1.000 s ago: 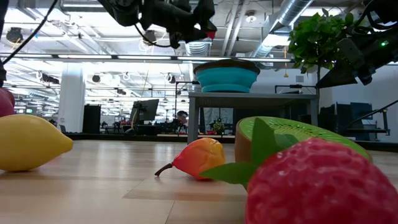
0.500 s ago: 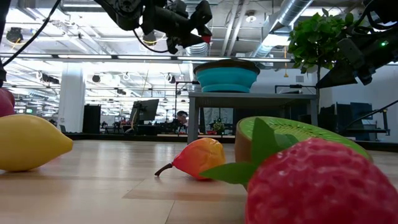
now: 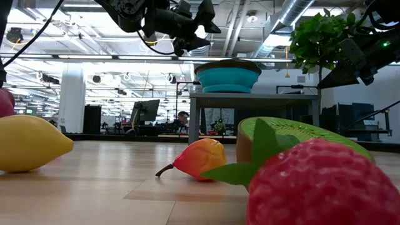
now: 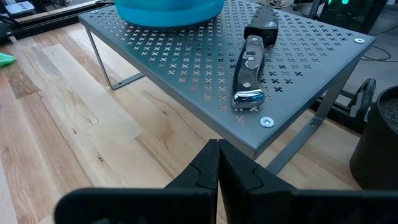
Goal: Pick & Place Fruit
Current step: Put the green pear into the strainer bowl
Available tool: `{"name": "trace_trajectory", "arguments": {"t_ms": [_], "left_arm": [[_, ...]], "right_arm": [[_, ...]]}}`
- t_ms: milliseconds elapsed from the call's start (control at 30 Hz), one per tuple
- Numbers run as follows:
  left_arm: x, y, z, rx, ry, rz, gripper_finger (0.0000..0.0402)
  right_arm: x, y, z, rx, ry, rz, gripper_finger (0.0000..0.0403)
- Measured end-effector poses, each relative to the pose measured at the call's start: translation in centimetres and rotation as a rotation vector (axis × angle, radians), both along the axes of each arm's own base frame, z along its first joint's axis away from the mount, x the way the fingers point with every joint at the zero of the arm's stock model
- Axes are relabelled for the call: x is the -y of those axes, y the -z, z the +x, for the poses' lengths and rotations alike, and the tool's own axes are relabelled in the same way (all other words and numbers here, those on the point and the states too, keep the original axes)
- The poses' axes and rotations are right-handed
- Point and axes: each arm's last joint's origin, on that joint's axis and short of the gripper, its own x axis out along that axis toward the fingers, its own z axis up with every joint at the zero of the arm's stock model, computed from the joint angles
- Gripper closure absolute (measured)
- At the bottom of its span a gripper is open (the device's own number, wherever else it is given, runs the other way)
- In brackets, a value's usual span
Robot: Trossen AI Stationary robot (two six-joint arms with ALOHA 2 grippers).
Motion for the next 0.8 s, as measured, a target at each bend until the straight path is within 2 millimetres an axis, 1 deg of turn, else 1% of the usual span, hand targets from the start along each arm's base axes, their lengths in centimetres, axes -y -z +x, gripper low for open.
{"name": "trace_trajectory", "arguments": {"t_ms": [100, 200, 300, 400, 633, 800], "left_arm": [[0.3, 0.0, 0.1, -0.002, 0.016, 0.0, 0.014], [1.1, -0.5, 0.2, 0.011, 0.099, 0.011, 0.0144], [2.5, -1.1, 0.1, 0.035, 0.227, 0.008, 0.0156], [4.2, -1.2, -0.2, 0.048, 0.361, -0.009, 0.017], [8.2, -1.0, -2.1, 0.042, 0.566, -0.025, 0.0203], [11.0, -0.4, -4.3, 0.073, 0.665, -0.136, 0.0222]], "right_arm": [[0.0, 0.0, 0.0, 0.0, 0.0, 0.0, 0.0403], [0.0, 0.0, 0.0, 0.0, -0.002, 0.001, 0.0403], [-0.1, 0.0, 0.0, 0.0, -0.009, 0.002, 0.0403], [-0.1, 0.0, 0.0, -0.001, -0.014, 0.002, 0.0403], [-0.1, 0.0, 0.0, -0.002, -0.014, 0.001, 0.0403], [-0.1, 0.0, 0.0, -0.002, -0.014, 0.002, 0.0403]]}}
